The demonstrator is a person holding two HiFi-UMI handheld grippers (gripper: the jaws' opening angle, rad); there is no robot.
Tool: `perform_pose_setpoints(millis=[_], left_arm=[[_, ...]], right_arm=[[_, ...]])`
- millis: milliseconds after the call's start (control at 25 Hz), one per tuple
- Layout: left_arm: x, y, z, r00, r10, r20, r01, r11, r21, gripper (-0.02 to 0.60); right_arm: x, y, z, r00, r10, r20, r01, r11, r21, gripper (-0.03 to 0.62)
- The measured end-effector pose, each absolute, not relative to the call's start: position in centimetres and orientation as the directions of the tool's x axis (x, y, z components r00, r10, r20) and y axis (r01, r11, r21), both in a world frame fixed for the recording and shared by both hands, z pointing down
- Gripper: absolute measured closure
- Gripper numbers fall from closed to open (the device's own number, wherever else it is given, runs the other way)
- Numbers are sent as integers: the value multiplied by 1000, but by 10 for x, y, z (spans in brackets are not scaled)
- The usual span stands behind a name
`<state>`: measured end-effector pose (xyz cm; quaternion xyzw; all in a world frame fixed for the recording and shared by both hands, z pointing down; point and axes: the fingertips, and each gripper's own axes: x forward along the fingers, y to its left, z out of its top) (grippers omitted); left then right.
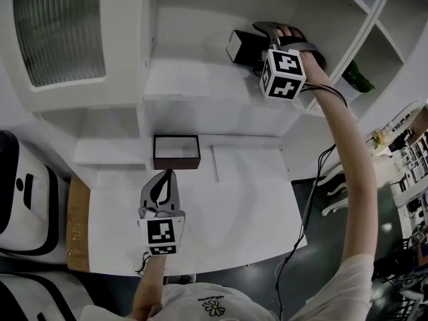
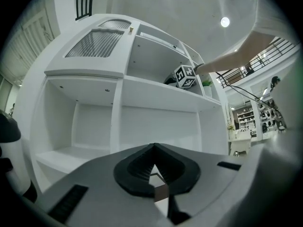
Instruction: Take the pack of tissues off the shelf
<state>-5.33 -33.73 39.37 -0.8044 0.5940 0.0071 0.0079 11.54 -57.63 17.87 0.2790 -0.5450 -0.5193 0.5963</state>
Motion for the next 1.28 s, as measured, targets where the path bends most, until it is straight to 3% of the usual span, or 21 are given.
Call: perform_pose_setpoints(millis=[480, 680, 880, 1080, 1280], left_arm=[[-69, -345, 397, 256, -967, -11, -966, -256, 21, 583], [-66, -346, 398, 264, -964, -10, -964, -265, 20, 583], [-63, -346, 399, 273, -962, -10, -962, -273, 16, 583], [-59, -344, 399, 286, -958, -6, -958, -286, 13, 583], [-61, -344, 401, 284, -959, 1, -959, -284, 17, 583]], right_arm=[[119, -598, 179, -112, -933, 341, 319, 291, 902, 76], [117, -595, 177, -121, -964, 235, 358, 179, 917, 77], [121, -590, 172, -138, -985, 100, 281, 58, 958, 80], [133, -595, 175, -113, -967, 230, 64, 224, 973, 120], [130, -596, 178, -108, -954, 278, 108, 267, 958, 148]])
